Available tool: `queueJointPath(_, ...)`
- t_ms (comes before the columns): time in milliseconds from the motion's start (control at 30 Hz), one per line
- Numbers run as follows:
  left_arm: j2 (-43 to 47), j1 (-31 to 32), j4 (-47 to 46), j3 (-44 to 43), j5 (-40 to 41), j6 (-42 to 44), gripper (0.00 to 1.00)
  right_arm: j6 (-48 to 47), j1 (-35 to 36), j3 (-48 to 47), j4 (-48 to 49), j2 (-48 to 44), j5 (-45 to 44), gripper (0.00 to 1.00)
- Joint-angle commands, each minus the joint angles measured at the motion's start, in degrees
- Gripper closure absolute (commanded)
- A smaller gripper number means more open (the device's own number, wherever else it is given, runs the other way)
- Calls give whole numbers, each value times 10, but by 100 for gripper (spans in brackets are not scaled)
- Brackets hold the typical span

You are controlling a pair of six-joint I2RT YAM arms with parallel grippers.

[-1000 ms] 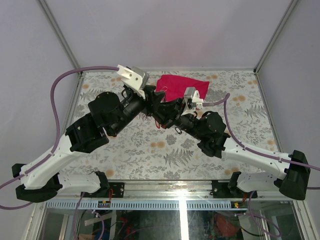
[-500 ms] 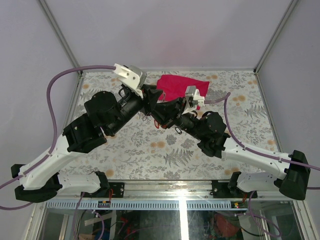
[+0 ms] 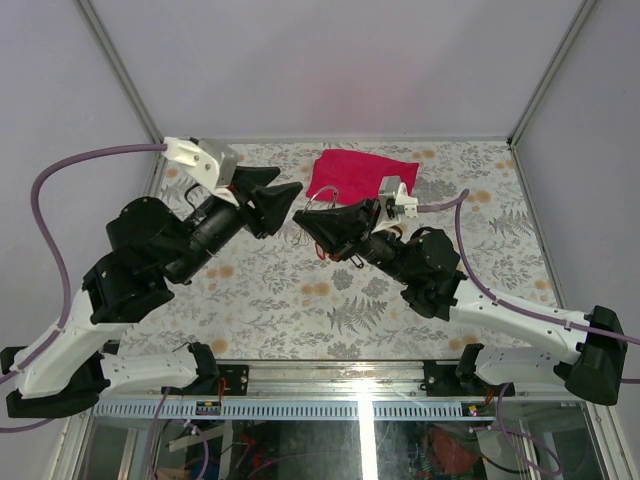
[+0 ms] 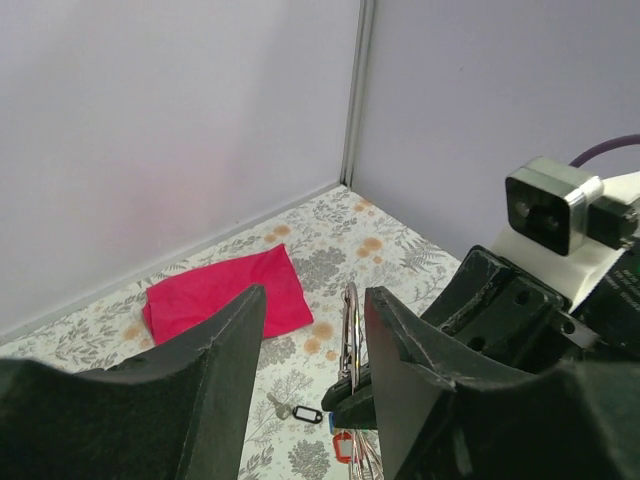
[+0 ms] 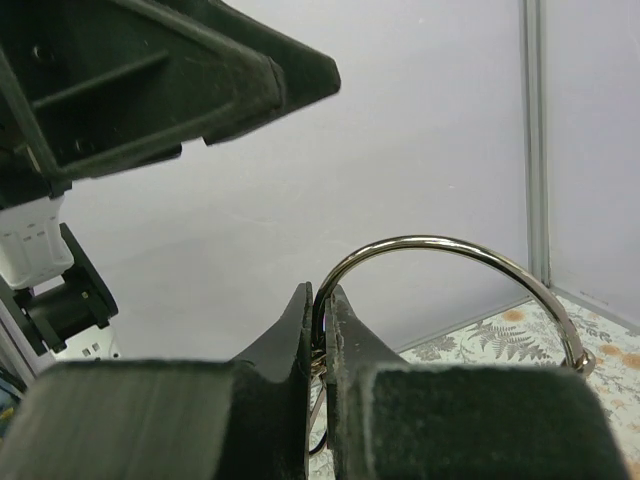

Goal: Put the keys on the keyring

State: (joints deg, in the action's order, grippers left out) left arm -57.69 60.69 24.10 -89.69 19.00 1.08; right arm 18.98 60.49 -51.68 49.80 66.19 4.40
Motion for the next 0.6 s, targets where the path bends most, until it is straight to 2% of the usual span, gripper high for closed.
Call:
queueJointPath(0, 1, -1, 10, -1, -40, -8, 55, -36, 3, -8, 28, -23, 28, 100)
queueJointPath(100, -11, -1, 33, -8, -62, -10, 55, -51, 3, -9, 26, -24, 39, 100)
queueJointPath(467, -43, -1, 72, -10, -67, -17, 54, -92, 3, -6, 13, -38, 46, 100)
queueJointPath(567, -48, -1, 80, -10, -67, -18, 62, -98, 4, -6, 12, -40, 47, 100)
